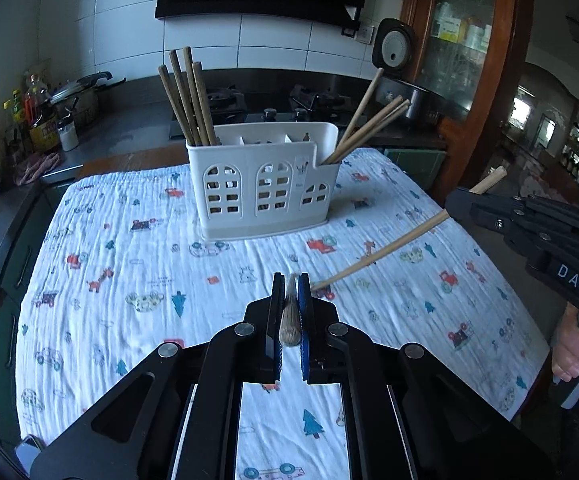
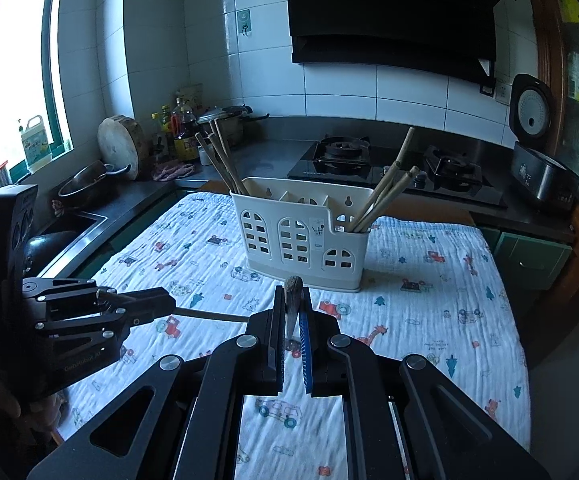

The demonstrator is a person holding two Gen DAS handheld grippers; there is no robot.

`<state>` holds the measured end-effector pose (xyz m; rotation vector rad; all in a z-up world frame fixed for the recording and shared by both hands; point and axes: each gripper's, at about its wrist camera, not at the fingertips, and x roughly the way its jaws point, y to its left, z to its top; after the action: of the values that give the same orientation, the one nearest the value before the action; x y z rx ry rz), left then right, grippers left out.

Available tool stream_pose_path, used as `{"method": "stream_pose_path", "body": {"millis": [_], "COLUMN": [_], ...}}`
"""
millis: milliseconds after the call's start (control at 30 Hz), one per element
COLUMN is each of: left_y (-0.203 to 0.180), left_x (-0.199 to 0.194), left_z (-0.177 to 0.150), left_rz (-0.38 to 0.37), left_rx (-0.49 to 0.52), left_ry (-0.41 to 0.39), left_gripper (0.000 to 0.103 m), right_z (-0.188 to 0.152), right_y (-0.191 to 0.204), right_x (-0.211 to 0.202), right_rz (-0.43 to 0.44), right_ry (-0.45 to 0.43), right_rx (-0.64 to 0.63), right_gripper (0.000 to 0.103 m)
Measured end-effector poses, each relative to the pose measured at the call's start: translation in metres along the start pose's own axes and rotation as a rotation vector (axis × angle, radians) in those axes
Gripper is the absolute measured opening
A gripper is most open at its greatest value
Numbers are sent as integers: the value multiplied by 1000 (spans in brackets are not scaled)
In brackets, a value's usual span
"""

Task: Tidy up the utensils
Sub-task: 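Lift the chopsticks and carry both tools over the white holder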

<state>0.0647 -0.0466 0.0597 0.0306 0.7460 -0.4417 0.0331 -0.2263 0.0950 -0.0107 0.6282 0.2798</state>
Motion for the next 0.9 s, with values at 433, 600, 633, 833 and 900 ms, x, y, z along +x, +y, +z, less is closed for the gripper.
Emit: {"method": "stream_pose_path", "body": {"millis": [433, 600, 633, 833, 900], "left_y": [0, -1, 0, 6, 10], "left_x": [-29, -53, -55, -51, -41], "left_z": [94, 148, 157, 197, 202], "left_rz": [-41, -5, 2, 73, 78], "left_rx": [57, 85, 83, 74, 56], "left_ry": [-102, -222, -240, -334, -323], "left_gripper": [5, 5, 5, 5, 5], "right_z": [88, 128, 136, 168, 172], "right_y": [-18, -30, -33, -44, -49], "right_x": [-17, -23, -24, -13, -3], "right_rz": [35, 26, 18, -50, -75], "right_ry": [-30, -62, -74, -121, -122], "right_rx": [-25, -16, -11, -4, 4], "right_gripper": [7, 7, 7, 7, 7]}}
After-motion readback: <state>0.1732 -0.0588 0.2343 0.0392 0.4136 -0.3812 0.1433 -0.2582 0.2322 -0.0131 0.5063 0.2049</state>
